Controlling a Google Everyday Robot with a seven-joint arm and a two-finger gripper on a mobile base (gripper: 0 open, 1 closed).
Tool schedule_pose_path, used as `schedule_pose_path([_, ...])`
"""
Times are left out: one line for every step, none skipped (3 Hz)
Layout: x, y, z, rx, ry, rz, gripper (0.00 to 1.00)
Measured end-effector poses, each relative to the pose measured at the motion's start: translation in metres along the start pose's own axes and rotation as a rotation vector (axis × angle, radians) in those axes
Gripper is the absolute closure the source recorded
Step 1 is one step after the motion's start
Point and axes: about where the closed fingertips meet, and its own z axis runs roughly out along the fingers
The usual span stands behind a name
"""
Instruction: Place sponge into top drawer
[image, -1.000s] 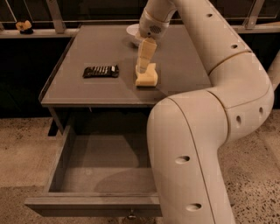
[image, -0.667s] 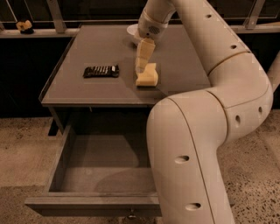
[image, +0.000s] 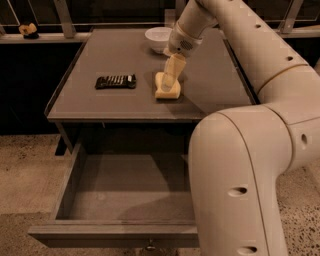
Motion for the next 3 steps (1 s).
schedule_pose_path([0.008, 0.015, 0.005, -0.026, 0.022, 0.033, 0.0])
schedule_pose_path([0.009, 0.03, 0.016, -0.065, 0.043, 0.05, 0.0])
schedule_pose_path([0.009, 0.038, 0.049, -0.094, 0.072, 0.027, 0.0])
